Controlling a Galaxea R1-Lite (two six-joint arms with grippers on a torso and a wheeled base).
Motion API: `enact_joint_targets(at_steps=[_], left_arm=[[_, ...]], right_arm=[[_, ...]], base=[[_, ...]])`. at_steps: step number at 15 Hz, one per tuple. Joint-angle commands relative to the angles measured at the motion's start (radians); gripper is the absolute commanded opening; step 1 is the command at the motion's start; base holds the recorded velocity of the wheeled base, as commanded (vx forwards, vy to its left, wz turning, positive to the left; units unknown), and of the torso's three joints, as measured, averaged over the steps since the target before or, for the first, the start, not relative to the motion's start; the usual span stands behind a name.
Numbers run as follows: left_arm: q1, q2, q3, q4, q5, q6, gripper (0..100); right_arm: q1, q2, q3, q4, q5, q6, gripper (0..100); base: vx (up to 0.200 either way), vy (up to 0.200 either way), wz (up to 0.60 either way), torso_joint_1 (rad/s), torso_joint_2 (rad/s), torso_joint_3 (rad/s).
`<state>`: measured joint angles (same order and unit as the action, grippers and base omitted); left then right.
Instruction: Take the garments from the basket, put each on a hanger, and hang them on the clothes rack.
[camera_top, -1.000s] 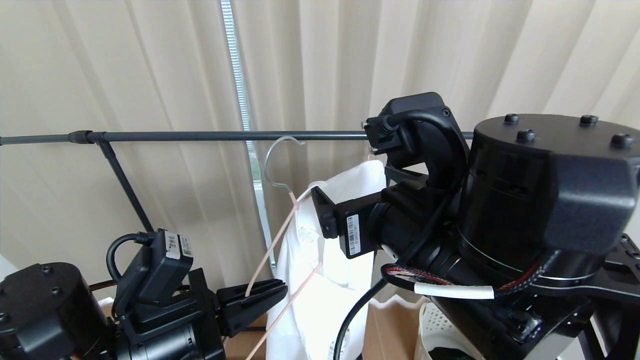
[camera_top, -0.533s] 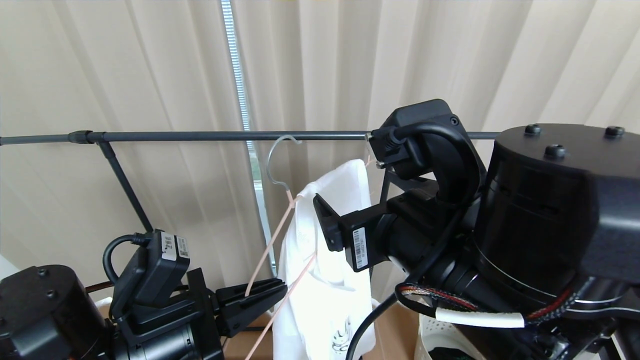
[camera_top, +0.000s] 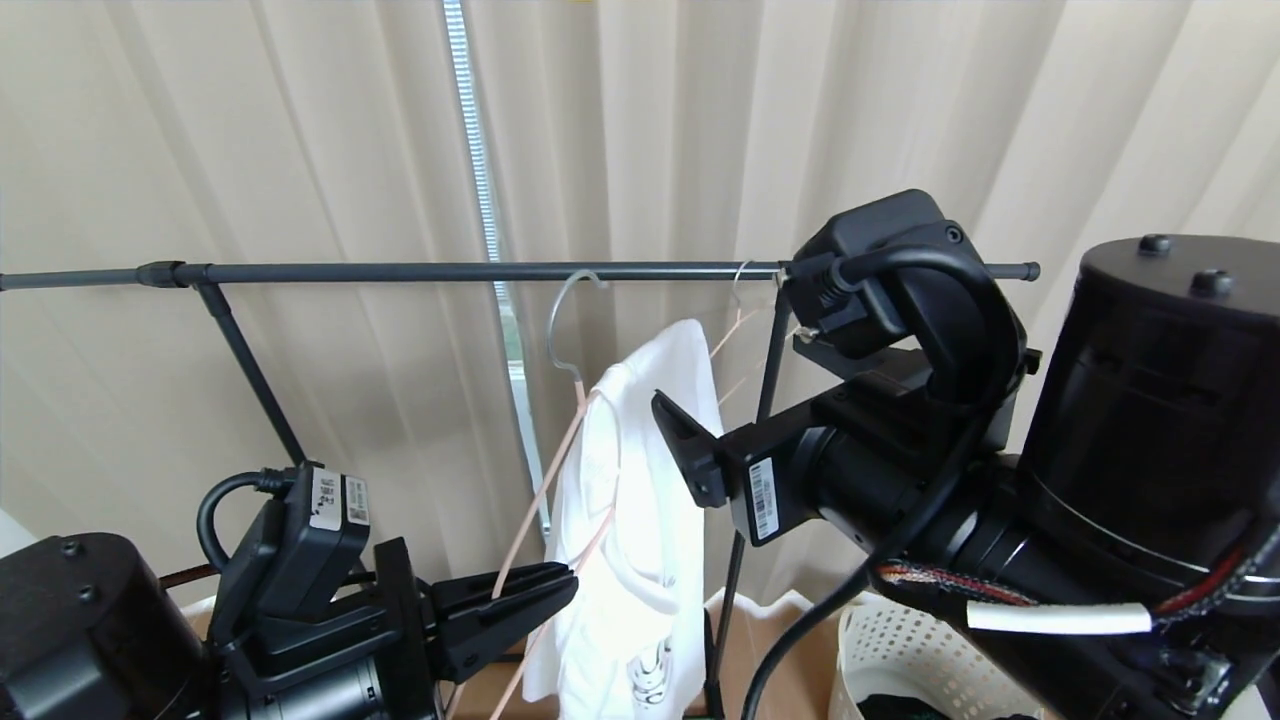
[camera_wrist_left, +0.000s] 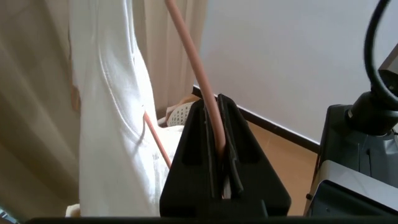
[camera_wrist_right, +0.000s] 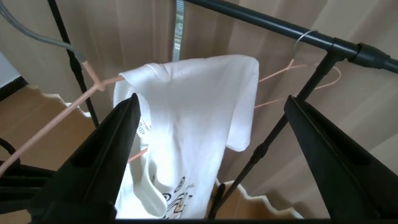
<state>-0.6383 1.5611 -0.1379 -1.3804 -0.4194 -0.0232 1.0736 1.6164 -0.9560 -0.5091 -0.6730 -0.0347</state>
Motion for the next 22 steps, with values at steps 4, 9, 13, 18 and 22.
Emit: enact_joint_targets(at_steps=[4, 9, 13, 18, 22], left_arm=[[-0.001, 0.001, 0.003, -0.002, -0.015, 0.009, 0], [-0.004, 0.001, 0.006, -0.002, -0.025, 0.029, 0], [-0.004, 0.001, 0.006, -0.002, -0.067, 0.065, 0], [-0.006, 0.014, 0.006, -0.002, -0.073, 0.072, 0], [0.011, 0.027, 0.004, -0.002, -0.174, 0.071, 0]], right_arm=[[-0.083, -0.052, 0.037, 0.001, 0.098, -0.054, 100], [-0.11, -0.073, 0.077, 0.003, 0.151, -0.088, 100], [-0.175, -0.093, 0.075, 0.035, 0.271, -0.134, 100], [-0.32, -0.161, 0.003, 0.228, 0.598, -0.221, 100], [-0.514, -0.098, -0.196, 0.56, 1.02, -0.496, 100]], base=[[0.0, 0.0, 0.0, 0.0, 0.0, 0.0], [0.0, 0.0, 0.0, 0.0, 0.0, 0.0], [0.0, 0.0, 0.0, 0.0, 0.0, 0.0], [0.0, 0.0, 0.0, 0.0, 0.0, 0.0], [0.0, 0.0, 0.0, 0.0, 0.0, 0.0]])
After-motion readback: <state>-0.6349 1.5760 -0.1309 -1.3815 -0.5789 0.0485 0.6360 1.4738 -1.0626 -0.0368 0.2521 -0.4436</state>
